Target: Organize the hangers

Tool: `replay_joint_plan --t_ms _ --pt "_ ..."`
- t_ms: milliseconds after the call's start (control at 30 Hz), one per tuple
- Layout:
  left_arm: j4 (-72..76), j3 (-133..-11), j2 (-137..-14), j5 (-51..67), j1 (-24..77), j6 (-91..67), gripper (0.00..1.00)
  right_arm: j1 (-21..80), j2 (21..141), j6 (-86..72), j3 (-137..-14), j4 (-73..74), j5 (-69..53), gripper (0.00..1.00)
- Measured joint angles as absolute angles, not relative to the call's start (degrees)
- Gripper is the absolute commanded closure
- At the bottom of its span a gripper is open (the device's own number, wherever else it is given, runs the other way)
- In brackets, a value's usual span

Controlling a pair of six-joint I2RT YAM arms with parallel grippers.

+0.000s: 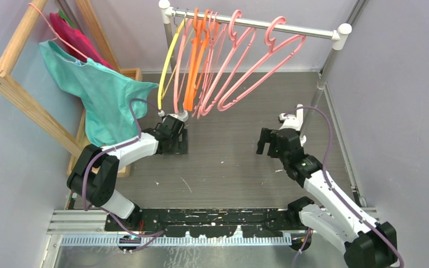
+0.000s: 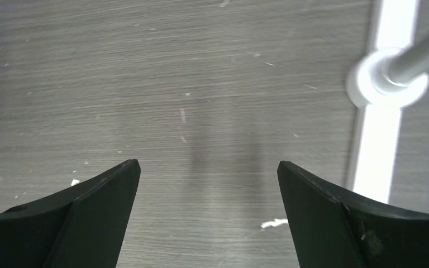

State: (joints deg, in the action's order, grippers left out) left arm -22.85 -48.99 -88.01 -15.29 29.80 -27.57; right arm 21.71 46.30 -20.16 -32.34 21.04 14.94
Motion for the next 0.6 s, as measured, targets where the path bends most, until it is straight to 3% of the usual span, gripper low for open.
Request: replay_joint_plan --t_ms 300,600 --pt "-22.37 -48.97 -88.18 -15.27 29.8 -27.55 0.02 30.81 57.12 -19.81 -32.53 14.0 19.88 0.0" --pt "-22.02 -48.95 -88.2 -15.27 29.8 -27.53 0.02 32.42 58.61 -19.44 -33.26 11.53 22.55 0.0"
